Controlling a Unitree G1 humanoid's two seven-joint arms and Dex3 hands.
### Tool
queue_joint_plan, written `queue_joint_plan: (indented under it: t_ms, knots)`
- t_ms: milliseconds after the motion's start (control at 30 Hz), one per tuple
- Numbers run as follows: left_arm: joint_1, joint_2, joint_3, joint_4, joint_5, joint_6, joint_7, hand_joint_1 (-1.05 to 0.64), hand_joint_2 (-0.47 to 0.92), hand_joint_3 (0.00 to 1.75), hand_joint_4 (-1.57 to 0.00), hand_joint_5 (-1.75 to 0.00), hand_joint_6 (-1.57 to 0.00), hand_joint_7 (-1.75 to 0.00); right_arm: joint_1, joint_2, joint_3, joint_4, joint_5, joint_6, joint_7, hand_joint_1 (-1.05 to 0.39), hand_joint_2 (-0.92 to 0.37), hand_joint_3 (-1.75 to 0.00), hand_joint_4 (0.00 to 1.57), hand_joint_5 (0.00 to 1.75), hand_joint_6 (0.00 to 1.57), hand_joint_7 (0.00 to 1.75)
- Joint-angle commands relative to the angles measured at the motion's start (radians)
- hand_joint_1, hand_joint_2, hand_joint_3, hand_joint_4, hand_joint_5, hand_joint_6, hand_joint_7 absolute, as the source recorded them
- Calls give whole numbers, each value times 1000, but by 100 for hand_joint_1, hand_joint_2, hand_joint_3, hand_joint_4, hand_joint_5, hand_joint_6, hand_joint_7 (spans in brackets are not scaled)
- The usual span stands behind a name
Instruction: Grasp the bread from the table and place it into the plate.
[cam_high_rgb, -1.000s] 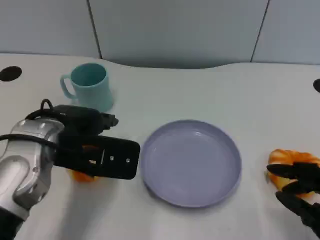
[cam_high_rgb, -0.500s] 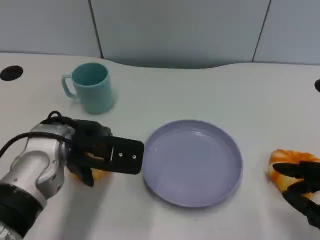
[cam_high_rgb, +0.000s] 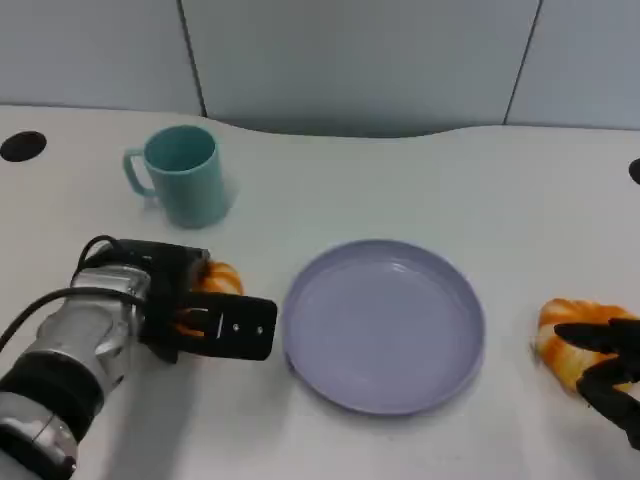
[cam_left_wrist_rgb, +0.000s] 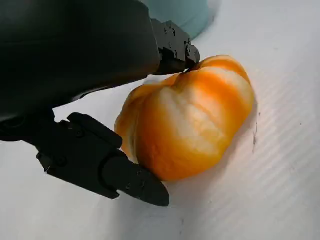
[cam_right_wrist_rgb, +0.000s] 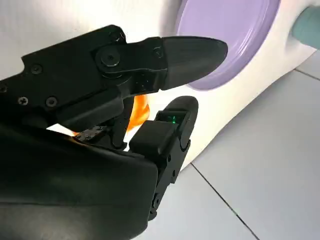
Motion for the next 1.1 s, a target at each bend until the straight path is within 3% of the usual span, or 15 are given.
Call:
queue_joint_plan:
  t_ms: [33, 300, 367, 667, 767, 833, 867, 900, 933, 1033, 1067, 1100]
  knots:
    - [-20, -17, -18, 95, -3, -26, 85, -44, 84, 4, 0, 0, -11, 0, 1, -14, -19, -10, 17, 9, 7, -21, -92, -36, 61, 75, 82, 1]
    - [-25, -26, -24, 174, -18, -86, 218, -38, 92, 6, -11, -6, -18, -3, -3, -15, -25, -17, 18, 23, 9, -23, -92, -35, 62, 74, 82, 1]
    - [-26, -25, -23, 186, -21, -99, 254, -37, 92, 8, -23, -12, -29, -7, -3, -14, -25, -21, 17, 27, 8, -23, -92, -35, 63, 73, 82, 1]
    - [-49, -16, -18, 231, -56, -136, 262, -28, 92, 7, -44, -24, -60, -20, -7, -15, -17, -43, 1, 54, 5, -23, -92, -34, 63, 71, 82, 1]
    - [-48, -8, -9, 235, -68, -159, 284, -31, 92, 10, -42, -71, -46, -75, -9, -14, -15, -47, -3, 63, 4, -25, -92, -34, 63, 70, 83, 1]
    - [-47, -4, -2, 240, -80, -176, 308, -33, 92, 9, -49, -81, -49, -87, -9, -13, -15, -51, -3, 66, 4, -25, -92, -34, 63, 70, 82, 1]
    - [-47, -2, 2, 242, -86, -188, 328, -32, 92, 5, -48, -128, -43, -127, -11, -13, -14, -50, -7, 65, 3, -24, -92, -34, 64, 69, 82, 1]
    - [-47, 0, 4, 244, -89, -203, 351, -32, 92, 3, -53, -151, -42, -146, -12, -14, -13, -46, -7, 58, 4, -25, -92, -34, 63, 69, 82, 1]
    - [-49, 0, 3, 249, -87, -206, 367, -31, 91, 2, -58, -163, -44, -157, -14, -13, -13, -44, -4, 55, 5, -24, -92, -34, 63, 68, 82, 0]
    - [-55, -6, 5, 266, -87, -210, 417, -30, 89, 0, -65, -173, -50, -168, -19, -8, -13, -39, -2, 60, 4, -23, -92, -34, 64, 68, 82, 1]
    - [-53, -7, 16, 271, -97, -226, 445, -27, 88, 0, -68, -174, -54, -166, -20, -6, -12, -39, -6, 63, 1, -24, -92, -33, 64, 68, 82, 1]
    - [-52, -8, 23, 275, -104, -239, 465, -21, 89, 1, -69, -174, -59, -144, -20, -5, -11, -40, -8, 65, -1, -25, -92, -33, 65, 67, 83, 1]
